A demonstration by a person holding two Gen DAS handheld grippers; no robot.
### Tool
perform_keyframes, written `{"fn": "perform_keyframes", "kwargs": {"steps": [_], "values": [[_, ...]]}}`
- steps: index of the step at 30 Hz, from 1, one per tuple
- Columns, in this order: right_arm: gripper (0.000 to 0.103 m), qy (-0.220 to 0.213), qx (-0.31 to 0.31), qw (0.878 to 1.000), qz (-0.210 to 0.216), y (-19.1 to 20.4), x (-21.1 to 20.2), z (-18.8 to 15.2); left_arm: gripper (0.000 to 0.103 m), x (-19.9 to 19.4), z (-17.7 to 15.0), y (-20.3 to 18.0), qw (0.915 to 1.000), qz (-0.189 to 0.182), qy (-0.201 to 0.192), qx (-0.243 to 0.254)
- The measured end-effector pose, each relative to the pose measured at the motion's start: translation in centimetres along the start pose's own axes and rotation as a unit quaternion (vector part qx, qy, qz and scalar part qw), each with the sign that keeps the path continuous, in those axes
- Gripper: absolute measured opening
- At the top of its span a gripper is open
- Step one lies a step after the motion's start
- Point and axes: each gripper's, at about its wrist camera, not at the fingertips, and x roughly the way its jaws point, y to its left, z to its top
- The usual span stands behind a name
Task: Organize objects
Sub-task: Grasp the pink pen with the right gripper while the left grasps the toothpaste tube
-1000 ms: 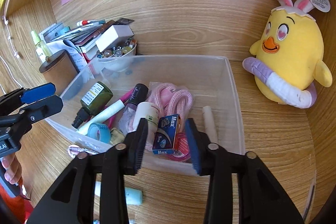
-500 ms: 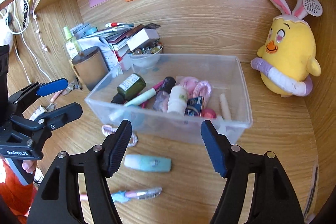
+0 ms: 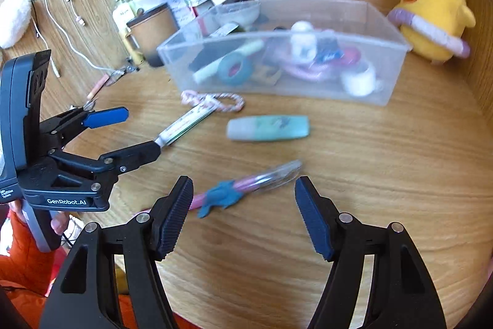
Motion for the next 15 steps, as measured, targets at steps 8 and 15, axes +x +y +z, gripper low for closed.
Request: {"fn": "perform_keyframes", "kwargs": {"steps": [8,15], "values": [[0.053,-0.001,-0.002,1.000,-0.012,2.1,1.4,-0.3,0.092,-0.5,-1.5,1.3,0.9998,0.000,0.006,-0.018],[0.019,-0.013,-0.059,0.995,-0.075,2.9,1.5,-0.8,0.092,-0.5,-0.7,2.1,0.9990,-0.010,0.003,-0.042]]}}
